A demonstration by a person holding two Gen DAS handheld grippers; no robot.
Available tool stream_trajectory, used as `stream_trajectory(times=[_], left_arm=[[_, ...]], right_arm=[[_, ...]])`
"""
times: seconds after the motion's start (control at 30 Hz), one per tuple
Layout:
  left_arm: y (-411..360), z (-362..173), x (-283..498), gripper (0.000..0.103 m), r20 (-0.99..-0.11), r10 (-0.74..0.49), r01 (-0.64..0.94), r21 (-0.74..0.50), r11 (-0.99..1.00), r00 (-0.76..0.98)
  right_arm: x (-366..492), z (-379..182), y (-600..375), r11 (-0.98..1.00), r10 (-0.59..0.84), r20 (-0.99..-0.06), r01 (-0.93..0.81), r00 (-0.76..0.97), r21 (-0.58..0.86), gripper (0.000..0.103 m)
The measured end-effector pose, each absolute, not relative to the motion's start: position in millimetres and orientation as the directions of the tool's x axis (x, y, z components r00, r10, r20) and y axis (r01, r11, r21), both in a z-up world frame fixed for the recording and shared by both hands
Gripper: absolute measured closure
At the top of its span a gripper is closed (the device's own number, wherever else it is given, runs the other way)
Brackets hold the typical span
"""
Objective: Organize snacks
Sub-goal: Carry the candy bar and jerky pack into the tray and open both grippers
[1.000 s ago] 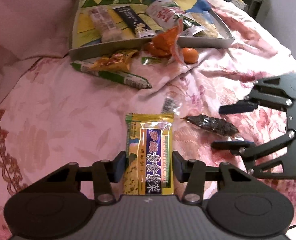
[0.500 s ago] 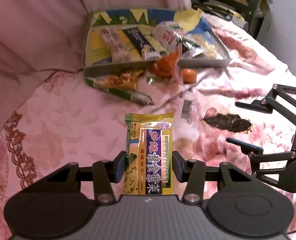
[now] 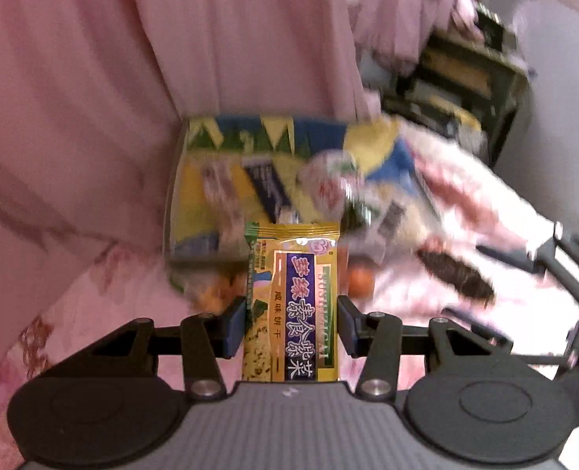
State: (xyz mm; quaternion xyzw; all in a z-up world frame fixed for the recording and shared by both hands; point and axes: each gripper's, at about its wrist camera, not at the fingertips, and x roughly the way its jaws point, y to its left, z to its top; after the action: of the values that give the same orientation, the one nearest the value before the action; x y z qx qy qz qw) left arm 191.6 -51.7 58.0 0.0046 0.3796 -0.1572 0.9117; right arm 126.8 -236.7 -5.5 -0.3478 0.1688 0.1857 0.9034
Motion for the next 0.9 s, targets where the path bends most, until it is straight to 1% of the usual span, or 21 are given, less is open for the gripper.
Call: stream_trajectory(times=[0.17, 0.47, 0.63, 0.77, 0.9], left_arm=[[-63, 75, 225, 0.051, -0.633, -0.292, 0.244, -0.164, 0.956, 0.717], [-97, 79, 282, 0.051, -0.581, -0.284, 0.188, -0.22, 0.957, 0.763], [-106, 60, 309, 0.051, -0.574, -0.255, 0.138, -0.241, 0.961, 0.778], [-109, 35, 331, 0.051, -0.598, -0.205, 0.07, -0.241, 0.968, 0.775], [-112, 17, 346, 0.051, -0.613, -0.197, 0.05, -0.247, 0.968, 0.765]], right_arm=[[157, 6, -244, 0.765, 0.169, -0.421, -0.388, 0.891, -0.514, 0.054], [221, 7, -264, 0.85, 0.095, -0.427, -0.296, 0.899, -0.435, 0.054], [250, -3, -279, 0.903, 0.064, -0.454, -0.245, 0.889, -0.352, 0.054], [270, -15, -290, 0.924, 0.028, -0.478, -0.206, 0.878, -0.323, 0.054], [287, -30, -303, 0.944, 0.001, -0.511, -0.17, 0.859, -0.283, 0.054]])
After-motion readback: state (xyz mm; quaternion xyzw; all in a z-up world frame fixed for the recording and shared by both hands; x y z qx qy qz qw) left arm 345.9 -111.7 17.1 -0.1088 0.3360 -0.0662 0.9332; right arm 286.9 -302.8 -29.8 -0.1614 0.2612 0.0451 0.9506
